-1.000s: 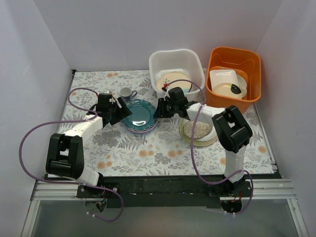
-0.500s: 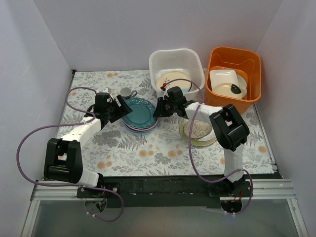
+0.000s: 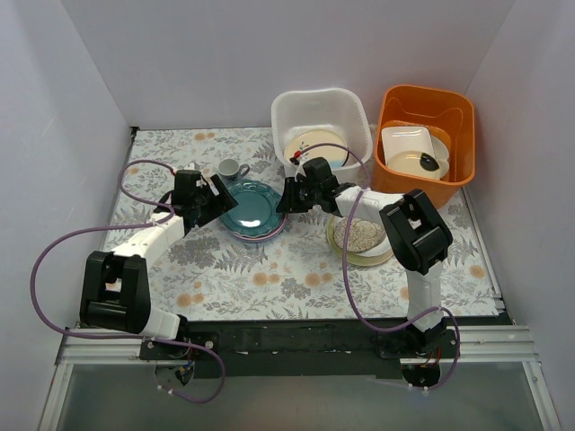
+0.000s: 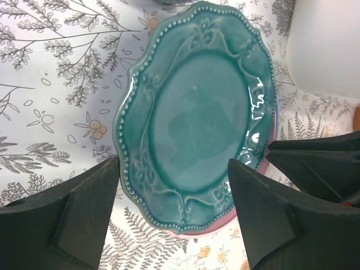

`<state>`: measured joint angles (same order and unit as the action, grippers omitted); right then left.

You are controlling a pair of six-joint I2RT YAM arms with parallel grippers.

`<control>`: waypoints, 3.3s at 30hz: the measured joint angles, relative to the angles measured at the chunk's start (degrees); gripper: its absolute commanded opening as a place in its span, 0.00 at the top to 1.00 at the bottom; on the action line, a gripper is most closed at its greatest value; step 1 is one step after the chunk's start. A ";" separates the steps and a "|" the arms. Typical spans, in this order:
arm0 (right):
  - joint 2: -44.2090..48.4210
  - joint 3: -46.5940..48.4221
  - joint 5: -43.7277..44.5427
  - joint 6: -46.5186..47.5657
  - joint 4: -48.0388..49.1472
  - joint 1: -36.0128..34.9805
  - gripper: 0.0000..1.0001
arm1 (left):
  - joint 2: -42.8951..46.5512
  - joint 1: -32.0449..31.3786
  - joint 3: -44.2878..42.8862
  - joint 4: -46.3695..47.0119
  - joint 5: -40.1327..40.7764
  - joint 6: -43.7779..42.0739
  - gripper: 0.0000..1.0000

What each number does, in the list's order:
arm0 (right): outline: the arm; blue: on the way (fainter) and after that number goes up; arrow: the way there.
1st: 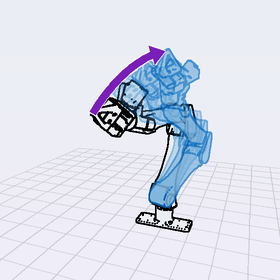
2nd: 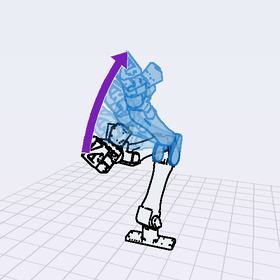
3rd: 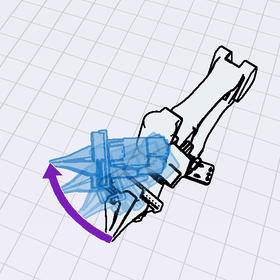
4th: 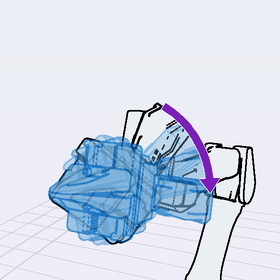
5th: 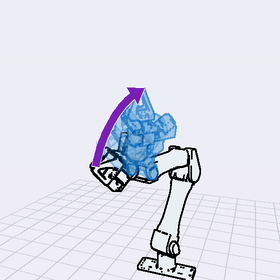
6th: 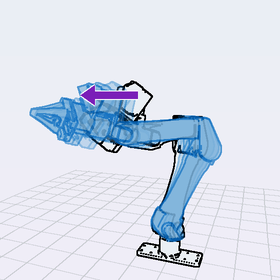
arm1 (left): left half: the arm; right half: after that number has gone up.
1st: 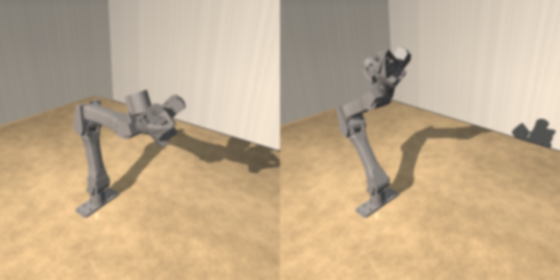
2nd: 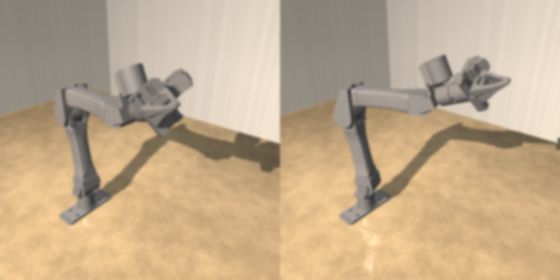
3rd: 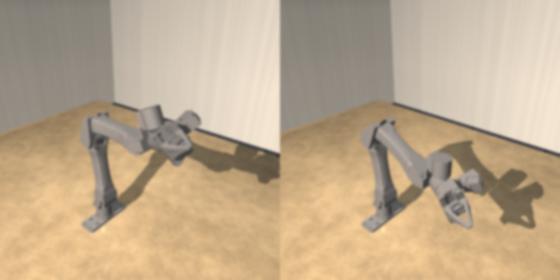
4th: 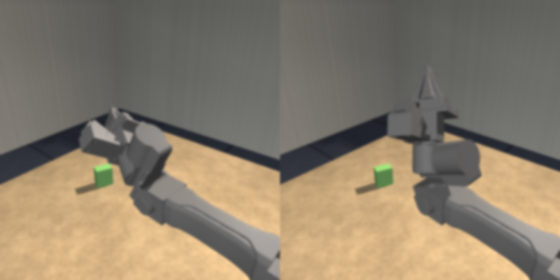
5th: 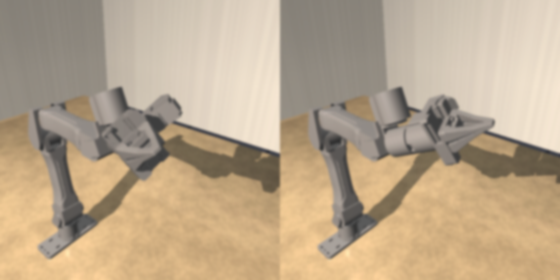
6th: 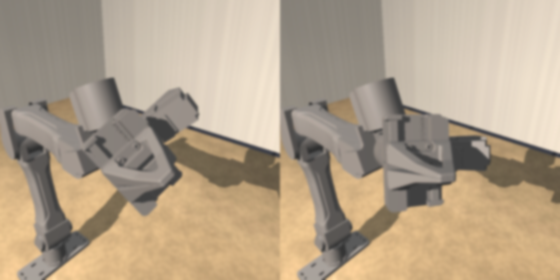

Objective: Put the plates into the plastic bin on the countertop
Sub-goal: Pick up the plate at the center of the board.

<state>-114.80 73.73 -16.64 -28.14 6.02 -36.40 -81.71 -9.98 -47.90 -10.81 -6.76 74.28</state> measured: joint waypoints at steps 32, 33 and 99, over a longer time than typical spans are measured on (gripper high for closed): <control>-0.46 2.12 2.73 0.28 -3.41 -1.40 0.67 | -1.03 -0.31 -1.05 -1.73 8.68 3.91 0.19; -0.46 2.45 3.06 0.33 -4.02 -1.51 0.67 | -1.25 -0.31 -1.09 -1.97 8.92 3.96 0.19; -4.50 10.03 12.87 8.57 -13.22 -3.74 0.59 | -2.23 1.29 8.41 25.44 -10.29 4.17 0.29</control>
<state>-119.31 83.77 -3.77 -19.57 -7.20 -40.14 -83.94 -8.69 -39.48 14.63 -17.06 78.46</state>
